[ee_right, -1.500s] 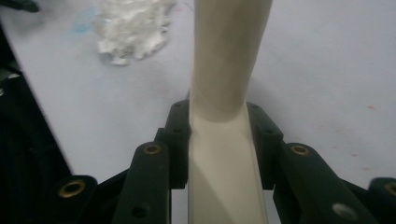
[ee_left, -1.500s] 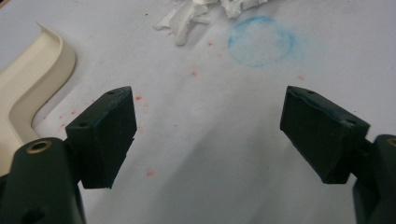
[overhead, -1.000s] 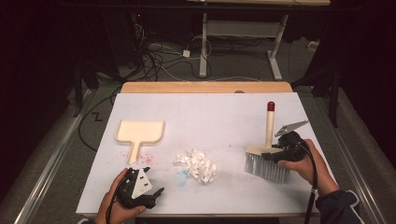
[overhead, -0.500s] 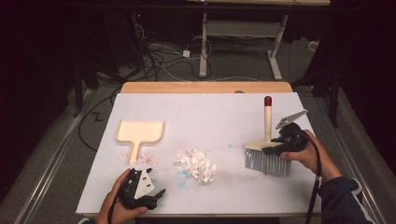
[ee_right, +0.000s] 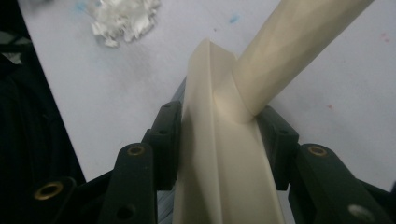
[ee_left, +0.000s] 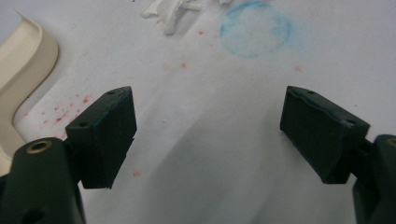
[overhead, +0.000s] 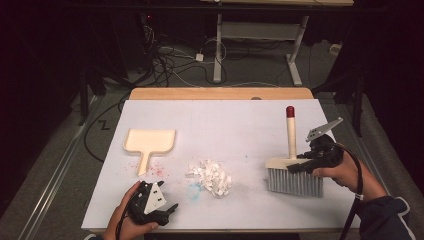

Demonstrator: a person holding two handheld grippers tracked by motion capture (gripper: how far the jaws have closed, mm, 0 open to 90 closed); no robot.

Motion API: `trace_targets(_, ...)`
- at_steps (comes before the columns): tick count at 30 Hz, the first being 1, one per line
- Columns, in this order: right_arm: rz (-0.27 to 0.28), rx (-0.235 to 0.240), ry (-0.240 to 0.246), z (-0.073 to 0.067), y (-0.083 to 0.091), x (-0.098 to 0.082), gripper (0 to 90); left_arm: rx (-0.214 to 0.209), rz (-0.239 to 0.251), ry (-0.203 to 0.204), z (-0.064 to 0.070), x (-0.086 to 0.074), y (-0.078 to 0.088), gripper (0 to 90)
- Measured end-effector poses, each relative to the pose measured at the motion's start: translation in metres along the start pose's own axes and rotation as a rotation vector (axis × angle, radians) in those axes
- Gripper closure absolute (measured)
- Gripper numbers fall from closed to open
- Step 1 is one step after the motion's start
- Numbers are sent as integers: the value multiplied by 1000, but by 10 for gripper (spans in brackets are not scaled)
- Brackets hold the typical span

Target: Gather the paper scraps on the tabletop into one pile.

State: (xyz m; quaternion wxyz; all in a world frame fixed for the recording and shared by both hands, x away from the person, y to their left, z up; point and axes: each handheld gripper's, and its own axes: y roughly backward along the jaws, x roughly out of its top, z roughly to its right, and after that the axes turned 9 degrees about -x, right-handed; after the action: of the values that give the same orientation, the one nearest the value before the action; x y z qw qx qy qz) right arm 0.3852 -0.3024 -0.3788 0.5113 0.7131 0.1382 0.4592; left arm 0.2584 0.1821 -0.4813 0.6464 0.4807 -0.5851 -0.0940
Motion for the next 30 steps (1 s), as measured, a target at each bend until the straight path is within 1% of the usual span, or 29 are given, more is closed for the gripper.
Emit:
trace_targets(1,-22,-2,0,1,-4,0,586,-4,-1,8,0,0,0,179)
trace_targets(2,-30,-17,0,2,-9,1,585,-2,-4,6,0,0,0,179)
trace_targets(3,-45,-46,-11,4,-13,2,582,-2,-3,9,-1,0,-1,178)
trace_targets(4,-63,-75,-9,5,-18,3,578,0,3,10,-1,0,-1,179)
trace_targets(5,-73,-90,-12,7,-22,5,573,2,1,11,-2,0,-2,179)
trace_targets(6,-78,-96,-14,9,-26,7,552,1,1,11,-2,0,-2,179)
trace_targets(7,-85,-113,-12,9,-28,9,530,-2,1,11,-3,0,-2,179)
trace_targets(8,-89,-120,0,11,-29,11,514,-7,-1,16,-2,0,-3,179)
trace_targets(9,-94,-132,-5,12,-29,13,481,-9,-1,15,-2,0,-3,179)
trace_targets(10,-92,-163,0,13,-29,15,440,-7,0,8,-3,0,-3,179)
trace_targets(12,-115,-218,-3,15,-28,19,368,-13,-3,12,-2,0,-3,178)
trace_targets(13,-120,-258,-12,15,-28,21,338,-14,-2,11,-2,0,-3,179)
trace_targets(14,-108,-307,-13,15,-27,22,352,-10,0,4,-2,0,-3,178)
trace_targets(15,-94,-353,-7,14,-26,22,355,-9,1,3,-2,0,-3,178)
trace_targets(17,-45,-348,-10,14,-23,21,343,-10,1,2,-2,0,-3,179)
trace_targets(18,-15,-375,7,12,-22,21,340,-9,0,1,-2,0,-3,179)
trace_targets(19,12,-407,15,10,-21,20,337,-9,2,4,-2,0,-3,179)
trace_targets(20,37,-429,17,7,-21,20,323,-9,2,6,-3,0,-3,179)
trace_targets(22,108,-469,29,0,-19,19,310,-6,2,6,-3,0,-3,179)
trace_targets(23,148,-497,27,-3,-17,18,296,-4,1,8,-3,0,-3,179)
trace_targets(24,192,-515,18,-6,-16,16,288,-4,3,10,-3,-1,-2,179)
trace_targets(25,236,-518,6,-9,-15,13,285,-6,3,17,-3,-1,-2,179)
trace_targets(27,323,-564,-14,-17,-14,5,278,5,6,23,-3,-1,-1,179)
trace_targets(29,385,-591,-20,-25,-11,-3,246,12,9,23,-4,-1,0,178)
trace_targets(30,422,-610,-24,-29,-9,-7,245,18,9,21,-4,-2,1,178)
